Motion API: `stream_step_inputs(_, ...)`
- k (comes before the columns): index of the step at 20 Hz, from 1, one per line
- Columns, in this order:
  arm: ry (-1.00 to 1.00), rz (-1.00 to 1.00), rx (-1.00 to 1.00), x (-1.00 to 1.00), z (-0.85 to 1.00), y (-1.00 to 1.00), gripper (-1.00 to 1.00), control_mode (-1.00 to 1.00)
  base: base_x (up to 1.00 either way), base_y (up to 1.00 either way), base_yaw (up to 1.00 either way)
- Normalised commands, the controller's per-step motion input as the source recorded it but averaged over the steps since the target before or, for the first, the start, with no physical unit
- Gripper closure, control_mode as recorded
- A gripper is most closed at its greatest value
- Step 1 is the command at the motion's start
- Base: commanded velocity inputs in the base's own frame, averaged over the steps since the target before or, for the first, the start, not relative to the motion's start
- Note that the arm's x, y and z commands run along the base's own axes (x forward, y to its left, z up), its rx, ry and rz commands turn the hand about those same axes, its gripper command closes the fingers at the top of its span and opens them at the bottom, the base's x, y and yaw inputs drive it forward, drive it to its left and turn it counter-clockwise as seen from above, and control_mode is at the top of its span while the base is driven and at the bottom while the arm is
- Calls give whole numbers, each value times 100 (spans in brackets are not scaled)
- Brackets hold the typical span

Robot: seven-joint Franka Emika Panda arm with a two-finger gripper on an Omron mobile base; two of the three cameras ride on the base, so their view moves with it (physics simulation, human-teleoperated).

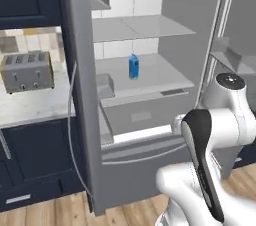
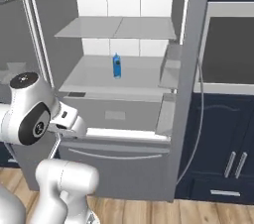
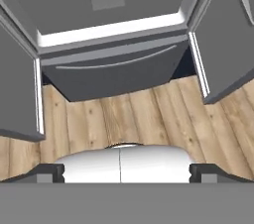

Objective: Take a sugar cube from the saucer and place it inside the coffee. Then, grab milk from the fridge and place it next to the coffee on the counter to sweeten the coffee.

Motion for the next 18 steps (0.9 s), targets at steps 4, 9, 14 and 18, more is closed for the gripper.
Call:
stream_step_inputs(4, 0, 0, 0, 0, 0, 0, -100, 100, 84, -39, 41)
stream_step_inputs(9, 0, 0, 0, 0, 0, 0, -100, 100, 65, -48, 36)
stream_step_inputs(14, 0, 0, 0, 0, 0, 0, -100, 100, 9, -46, 9)
stream_step_inputs(18, -28, 1, 6, 23, -36, -2, -100, -100, 0, 0, 0)
